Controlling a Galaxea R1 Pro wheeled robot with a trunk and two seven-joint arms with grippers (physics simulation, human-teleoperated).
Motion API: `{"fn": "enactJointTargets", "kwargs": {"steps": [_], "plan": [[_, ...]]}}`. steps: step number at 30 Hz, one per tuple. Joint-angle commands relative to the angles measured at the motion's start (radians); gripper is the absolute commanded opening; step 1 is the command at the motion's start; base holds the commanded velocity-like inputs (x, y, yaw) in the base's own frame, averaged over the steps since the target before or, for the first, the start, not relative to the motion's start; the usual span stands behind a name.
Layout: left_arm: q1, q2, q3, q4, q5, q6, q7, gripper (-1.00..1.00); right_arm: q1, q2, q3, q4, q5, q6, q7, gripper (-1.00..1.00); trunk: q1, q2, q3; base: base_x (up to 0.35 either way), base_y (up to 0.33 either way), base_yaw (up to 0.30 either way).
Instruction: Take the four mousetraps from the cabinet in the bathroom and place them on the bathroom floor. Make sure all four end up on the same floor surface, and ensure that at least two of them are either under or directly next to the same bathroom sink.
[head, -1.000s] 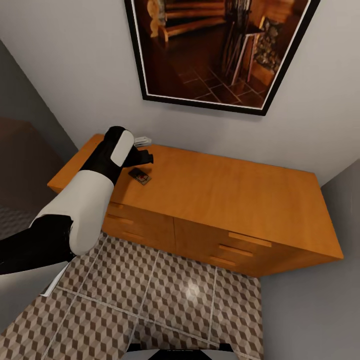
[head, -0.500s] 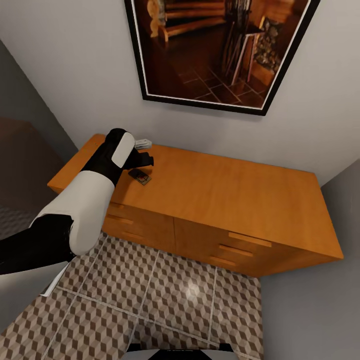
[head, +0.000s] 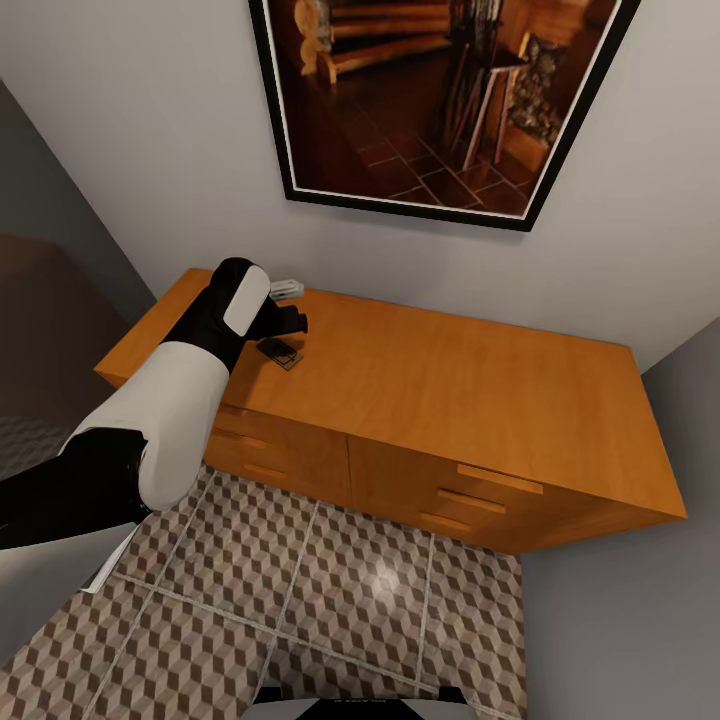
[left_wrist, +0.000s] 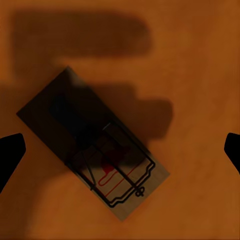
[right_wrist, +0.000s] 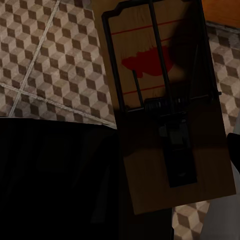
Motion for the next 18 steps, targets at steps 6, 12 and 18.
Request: {"fn": "enactJointTargets", "kwargs": {"steps": [6,12,18], "plan": [[-0.001,0.001,0.003,0.004,0.008,0.002,0.009,1.00,0.000,0.000,0.005,0.000,-0.013,-0.002,0.010,-1.00,0.001,-0.002,-0.001,0.000,0.000,0.000],[-0.001,0.003,0.004,0.006,0.008,0.002,0.009,1.00,0.000,0.000,0.005,0.000,-0.013,-0.002,0.010,-1.00,0.001,-0.002,-0.001,0.000,0.000,0.000],[-0.001,0.004,0.006,0.008,0.008,0.002,0.010,1.00,0.000,0.000,0.005,0.000,-0.013,-0.002,0.010,-1.00,0.001,-0.002,-0.001,0.000,0.000,0.000]]}}
